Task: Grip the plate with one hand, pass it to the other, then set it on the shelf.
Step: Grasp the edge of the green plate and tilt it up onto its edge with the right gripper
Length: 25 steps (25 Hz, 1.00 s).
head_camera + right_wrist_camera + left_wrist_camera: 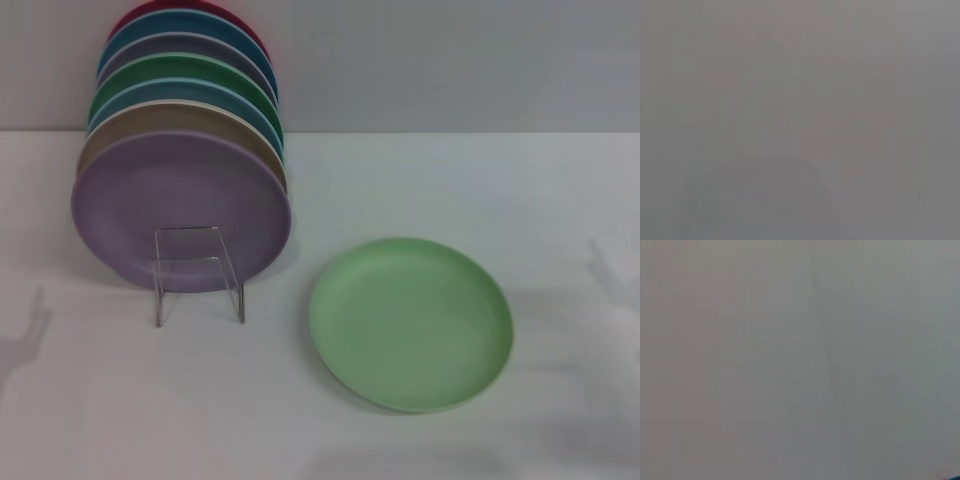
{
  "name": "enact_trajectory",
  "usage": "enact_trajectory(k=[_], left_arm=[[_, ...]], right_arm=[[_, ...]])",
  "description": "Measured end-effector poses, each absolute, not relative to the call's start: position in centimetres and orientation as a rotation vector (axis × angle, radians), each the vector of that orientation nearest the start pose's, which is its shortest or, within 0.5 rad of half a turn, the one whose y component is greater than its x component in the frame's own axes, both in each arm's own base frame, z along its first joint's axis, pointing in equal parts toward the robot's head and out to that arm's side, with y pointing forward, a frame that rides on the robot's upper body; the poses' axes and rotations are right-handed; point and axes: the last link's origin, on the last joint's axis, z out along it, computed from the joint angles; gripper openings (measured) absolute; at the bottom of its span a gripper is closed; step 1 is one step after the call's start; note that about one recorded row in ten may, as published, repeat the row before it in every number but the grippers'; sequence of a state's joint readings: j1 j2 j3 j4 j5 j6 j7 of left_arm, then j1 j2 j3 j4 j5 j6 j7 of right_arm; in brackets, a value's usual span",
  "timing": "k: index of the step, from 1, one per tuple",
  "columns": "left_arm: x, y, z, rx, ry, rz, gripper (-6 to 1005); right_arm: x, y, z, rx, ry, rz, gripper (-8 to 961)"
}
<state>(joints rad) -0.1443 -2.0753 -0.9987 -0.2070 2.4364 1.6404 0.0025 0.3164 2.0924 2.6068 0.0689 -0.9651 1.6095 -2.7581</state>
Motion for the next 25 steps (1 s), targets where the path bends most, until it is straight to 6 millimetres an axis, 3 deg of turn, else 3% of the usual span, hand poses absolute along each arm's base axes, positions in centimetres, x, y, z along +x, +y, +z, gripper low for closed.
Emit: enact_trajectory(k=[9,12,13,14,19,22,25], left_arm=[[-34.5,23.0,3.2,-1.351,-0.223,-0.745,800],[-34.4,23.1,3.2,-1.352,-0.221,-0.747,800],[-34.4,23.1,3.2,-1.353,-0.220,-0.747,800],[-34.4,23.2,3.2,-1.353,-0.219,-0.746,800],[-34.2,23.6,3.2,-1.356,-0.212,-0.752,800],[-34.1,23.8,3.2,-1.354,-0.210,-0.756,800],[-34.0,24.0,3.1,-1.356,-0.214,-0.757,800]], right_arm=[[32.3,27.4,3.0,-1.548,0.338,1.039,823],[30.9,29.8,2.8,-1.635,0.345,1.087,822],[30.0,31.9,3.2,-1.708,0.366,1.102,821],[30.0,31.9,3.2,-1.708,0.366,1.102,821],[26.9,37.7,4.7,-1.937,0.534,1.015,820],[24.4,39.2,4.7,-2.071,0.652,0.895,819],[22.1,39.0,4.6,-2.187,0.714,0.709,820]])
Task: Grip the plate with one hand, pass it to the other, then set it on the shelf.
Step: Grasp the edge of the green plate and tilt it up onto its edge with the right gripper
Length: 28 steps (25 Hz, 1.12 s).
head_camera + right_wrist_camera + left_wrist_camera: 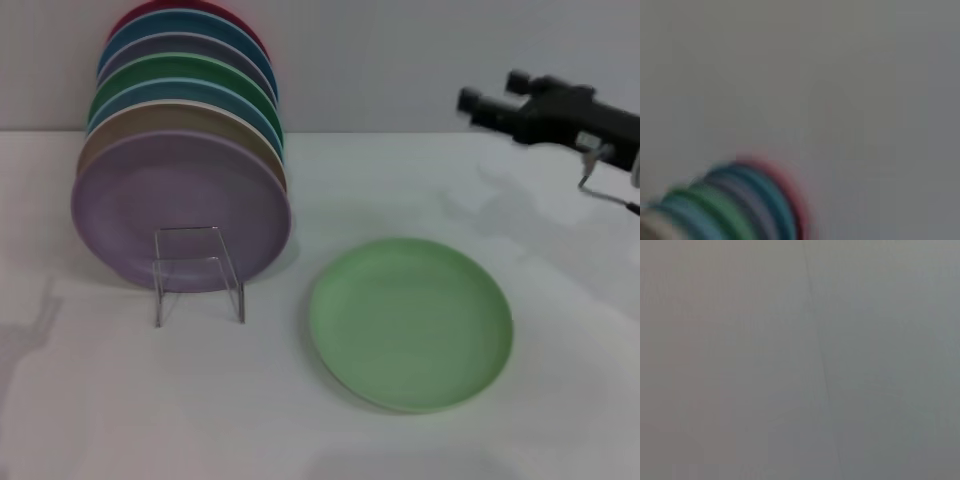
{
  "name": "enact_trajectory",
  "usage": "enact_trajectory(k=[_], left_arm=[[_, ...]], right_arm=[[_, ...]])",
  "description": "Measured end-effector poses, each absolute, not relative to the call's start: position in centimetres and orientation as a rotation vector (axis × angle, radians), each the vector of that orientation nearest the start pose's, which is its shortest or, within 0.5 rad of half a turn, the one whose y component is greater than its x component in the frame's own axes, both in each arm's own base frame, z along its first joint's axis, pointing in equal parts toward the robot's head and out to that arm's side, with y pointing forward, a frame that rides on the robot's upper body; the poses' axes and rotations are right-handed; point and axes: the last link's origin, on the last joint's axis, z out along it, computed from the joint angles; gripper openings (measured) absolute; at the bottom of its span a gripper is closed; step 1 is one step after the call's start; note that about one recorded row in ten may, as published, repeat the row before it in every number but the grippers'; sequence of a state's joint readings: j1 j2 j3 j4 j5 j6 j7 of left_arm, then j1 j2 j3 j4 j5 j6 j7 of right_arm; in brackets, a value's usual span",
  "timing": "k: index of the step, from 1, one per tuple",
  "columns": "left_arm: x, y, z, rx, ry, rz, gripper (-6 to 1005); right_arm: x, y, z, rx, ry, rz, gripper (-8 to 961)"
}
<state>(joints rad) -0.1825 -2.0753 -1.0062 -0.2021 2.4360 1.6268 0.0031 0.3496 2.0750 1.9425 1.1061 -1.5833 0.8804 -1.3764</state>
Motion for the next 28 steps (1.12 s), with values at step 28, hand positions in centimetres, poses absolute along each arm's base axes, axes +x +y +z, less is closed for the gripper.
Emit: enact_trajectory(k=[28], left_arm=[[-33.4,24.7,2.5,-1.395,-0.220,-0.780,801]], right_arm=[[22.8,37.3,3.3,-2.260,1.361,-0.192,817]])
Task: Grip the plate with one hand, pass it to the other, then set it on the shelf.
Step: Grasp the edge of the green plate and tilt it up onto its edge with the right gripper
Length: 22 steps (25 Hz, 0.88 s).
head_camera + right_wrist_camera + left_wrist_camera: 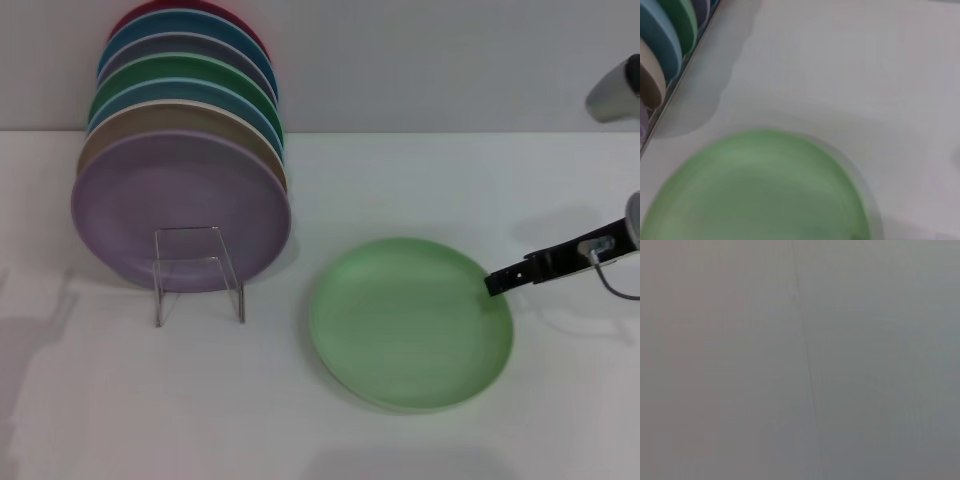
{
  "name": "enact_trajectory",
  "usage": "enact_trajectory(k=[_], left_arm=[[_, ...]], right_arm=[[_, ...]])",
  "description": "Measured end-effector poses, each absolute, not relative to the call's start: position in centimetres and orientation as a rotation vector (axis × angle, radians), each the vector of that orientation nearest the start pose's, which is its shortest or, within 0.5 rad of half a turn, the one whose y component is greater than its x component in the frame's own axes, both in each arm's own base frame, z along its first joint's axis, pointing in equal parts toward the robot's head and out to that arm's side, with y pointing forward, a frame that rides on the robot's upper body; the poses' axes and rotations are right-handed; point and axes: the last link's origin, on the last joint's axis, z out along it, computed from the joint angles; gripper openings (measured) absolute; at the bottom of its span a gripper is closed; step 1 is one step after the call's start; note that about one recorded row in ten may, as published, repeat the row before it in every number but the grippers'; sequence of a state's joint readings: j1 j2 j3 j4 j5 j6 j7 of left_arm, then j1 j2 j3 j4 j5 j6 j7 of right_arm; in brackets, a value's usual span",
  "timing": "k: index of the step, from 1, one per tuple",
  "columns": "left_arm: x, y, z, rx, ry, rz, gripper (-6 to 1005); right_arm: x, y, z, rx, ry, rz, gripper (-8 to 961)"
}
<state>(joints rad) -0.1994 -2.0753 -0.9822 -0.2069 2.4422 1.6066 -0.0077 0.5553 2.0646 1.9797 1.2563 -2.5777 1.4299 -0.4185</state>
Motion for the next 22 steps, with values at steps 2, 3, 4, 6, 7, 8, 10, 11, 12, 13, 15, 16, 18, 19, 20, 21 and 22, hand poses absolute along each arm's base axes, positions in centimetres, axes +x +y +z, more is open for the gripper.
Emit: enact_trajectory(k=[2,3,4,6,7,8,10,11,12,13,15,16,18,19,20,21,22], left_arm=[[-33.4,24.7,2.5,-1.397,-0.220,-0.780,801],[-33.4,24.6,2.5,-1.400,-0.219,-0.781,801],[-33.4,24.6,2.5,-1.402,-0.218,-0.781,801],[-33.4,24.6,2.5,-1.403,-0.217,-0.782,801],[-33.4,24.6,2.5,-1.403,-0.216,-0.782,801],[-33.4,24.6,2.5,-1.402,-0.216,-0.782,801],[-33.4,24.6,2.5,-1.402,-0.216,-0.782,801],[-33.4,24.6,2.5,-1.402,-0.216,-0.782,801],[-33.4,24.6,2.5,-1.402,-0.216,-0.782,801],[-33.5,24.5,2.5,-1.402,-0.217,-0.780,801],[-33.5,24.5,2.5,-1.402,-0.217,-0.777,801],[-33.5,24.5,2.5,-1.402,-0.217,-0.776,801],[-33.6,24.4,2.6,-1.402,-0.218,-0.775,801],[-33.6,24.4,2.6,-1.402,-0.218,-0.775,801],[-33.7,24.4,2.6,-1.402,-0.219,-0.773,801],[-33.7,24.4,2.6,-1.402,-0.219,-0.773,801],[-33.7,24.3,2.6,-1.402,-0.219,-0.771,801]], right_arm=[[22.8,37.4,2.9,-2.265,1.354,-0.197,817],[22.7,37.4,2.7,-2.268,1.355,-0.198,817],[22.7,37.5,2.5,-2.270,1.358,-0.199,817],[22.8,37.6,2.1,-2.275,1.368,-0.205,817],[22.8,37.6,1.9,-2.279,1.372,-0.210,816],[22.8,37.7,1.5,-2.287,1.372,-0.221,816],[22.6,37.7,1.1,-2.299,1.364,-0.237,816],[22.6,37.7,0.9,-2.304,1.360,-0.244,816],[22.6,37.7,0.9,-2.304,1.360,-0.244,816],[22.5,37.7,0.7,-2.308,1.357,-0.250,816],[22.5,37.7,0.4,-2.312,1.360,-0.263,816],[22.5,37.7,0.3,-2.314,1.363,-0.270,816],[22.6,37.7,0.1,-2.315,1.370,-0.281,816],[22.6,37.7,0.0,-2.316,1.373,-0.283,816],[22.6,37.7,0.0,-2.315,1.375,-0.284,816],[22.6,37.7,0.0,-2.315,1.375,-0.285,816],[22.6,37.7,0.0,-2.315,1.375,-0.286,816]])
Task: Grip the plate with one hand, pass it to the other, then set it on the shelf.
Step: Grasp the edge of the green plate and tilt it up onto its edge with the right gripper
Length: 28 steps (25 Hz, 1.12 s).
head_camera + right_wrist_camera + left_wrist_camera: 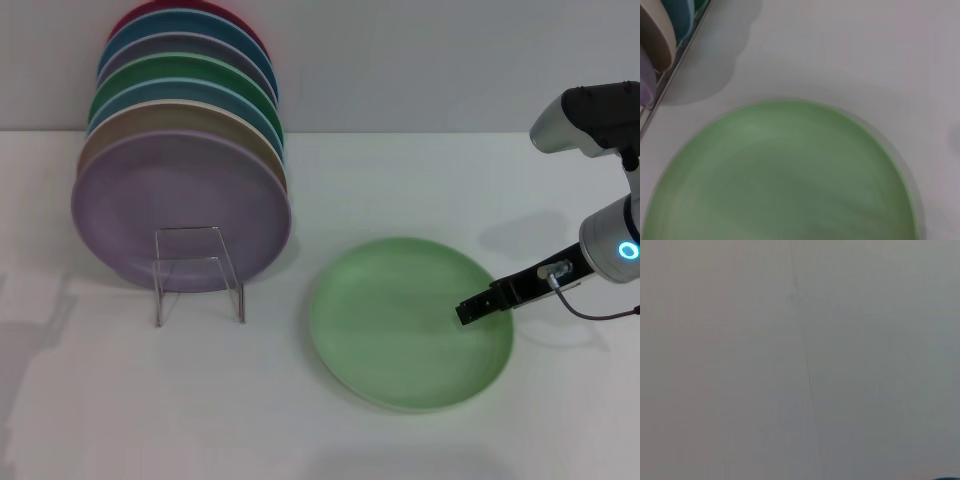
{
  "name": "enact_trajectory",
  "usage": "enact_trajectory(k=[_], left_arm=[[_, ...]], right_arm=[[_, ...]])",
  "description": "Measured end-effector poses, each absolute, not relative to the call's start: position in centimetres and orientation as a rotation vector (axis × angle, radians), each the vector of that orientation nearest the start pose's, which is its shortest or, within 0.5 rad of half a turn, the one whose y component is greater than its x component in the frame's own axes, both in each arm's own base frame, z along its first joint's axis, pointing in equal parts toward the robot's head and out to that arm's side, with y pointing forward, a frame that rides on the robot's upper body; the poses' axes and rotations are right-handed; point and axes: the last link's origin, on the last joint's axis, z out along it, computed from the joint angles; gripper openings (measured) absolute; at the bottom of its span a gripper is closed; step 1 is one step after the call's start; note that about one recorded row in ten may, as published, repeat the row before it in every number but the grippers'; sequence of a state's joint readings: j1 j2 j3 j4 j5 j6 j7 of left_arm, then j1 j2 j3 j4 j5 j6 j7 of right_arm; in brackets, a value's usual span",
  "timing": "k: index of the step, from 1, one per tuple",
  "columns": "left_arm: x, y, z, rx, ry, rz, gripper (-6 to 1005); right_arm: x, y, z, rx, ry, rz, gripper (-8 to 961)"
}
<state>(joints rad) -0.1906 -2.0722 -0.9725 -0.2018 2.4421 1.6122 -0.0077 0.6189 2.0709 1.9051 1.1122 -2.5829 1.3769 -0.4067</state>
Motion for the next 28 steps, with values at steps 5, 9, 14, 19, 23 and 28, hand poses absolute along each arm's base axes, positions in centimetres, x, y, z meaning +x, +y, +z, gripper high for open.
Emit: enact_trajectory(k=[5,9,14,19,23,28], left_arm=[[-33.7,24.3,2.6,-1.403,-0.220,-0.770,800],[-33.7,24.3,2.6,-1.402,-0.219,-0.770,800],[-33.7,24.3,2.6,-1.402,-0.216,-0.766,800],[-33.7,24.3,2.6,-1.402,-0.215,-0.768,800],[-33.7,24.3,2.6,-1.404,-0.218,-0.767,800],[-33.7,24.4,2.5,-1.404,-0.218,-0.767,800]], right_arm=[[22.7,37.7,-0.1,-2.312,1.378,-0.289,817],[22.8,37.7,-0.2,-2.314,1.383,-0.297,817],[23.0,37.7,-0.5,-2.313,1.380,-0.322,816],[23.3,37.9,-0.4,-2.282,1.370,-0.348,811],[23.3,38.1,-0.5,-2.271,1.361,-0.343,793],[23.2,38.3,-1.1,-2.275,1.345,-0.351,770]])
